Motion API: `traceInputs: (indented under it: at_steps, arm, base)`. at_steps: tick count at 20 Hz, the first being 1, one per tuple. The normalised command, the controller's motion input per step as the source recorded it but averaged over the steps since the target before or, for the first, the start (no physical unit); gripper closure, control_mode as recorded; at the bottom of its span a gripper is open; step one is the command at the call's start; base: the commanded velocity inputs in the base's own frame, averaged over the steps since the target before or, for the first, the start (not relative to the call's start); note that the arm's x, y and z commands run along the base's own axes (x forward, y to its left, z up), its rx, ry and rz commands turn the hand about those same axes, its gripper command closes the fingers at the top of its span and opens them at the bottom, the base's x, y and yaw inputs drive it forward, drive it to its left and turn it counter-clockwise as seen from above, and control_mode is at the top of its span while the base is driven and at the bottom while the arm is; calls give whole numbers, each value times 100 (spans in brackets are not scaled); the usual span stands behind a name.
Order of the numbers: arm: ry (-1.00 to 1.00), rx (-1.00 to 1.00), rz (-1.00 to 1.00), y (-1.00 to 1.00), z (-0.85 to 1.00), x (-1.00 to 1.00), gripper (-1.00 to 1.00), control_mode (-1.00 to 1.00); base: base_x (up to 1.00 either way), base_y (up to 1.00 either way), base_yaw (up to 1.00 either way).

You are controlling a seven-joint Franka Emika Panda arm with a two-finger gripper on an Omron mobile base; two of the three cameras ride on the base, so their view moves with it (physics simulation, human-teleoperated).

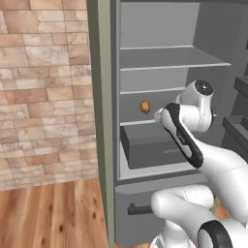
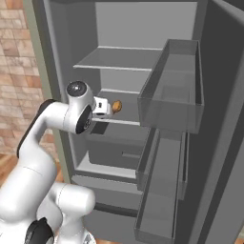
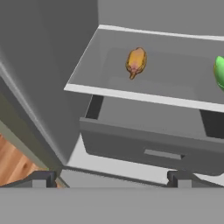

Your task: Place one corn and one chicken drumstick in each tupperware on the nearby counter, to pack two identical lunches.

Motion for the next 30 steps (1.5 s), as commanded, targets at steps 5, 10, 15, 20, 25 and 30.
traceInputs:
  at_steps: [5,10,15,20,25,30]
  arm:
    - [3,0,0,-14,-3,51,-100,-100]
    - [0,0,0,-9,-22,45,-100,-100]
    - [0,0,0,0,-34,52,-100,-100]
    - [0,1,2,0,-19,54,-100,-100]
    - [1,1,2,-4,-1,43,-100,-100]
    - [2,0,2,-2,-4,41,-100,-100]
  base:
    - [0,0,0]
    - [0,0,0]
    - [0,0,0]
    - [0,0,0]
    - [0,0,0]
    - [0,0,0]
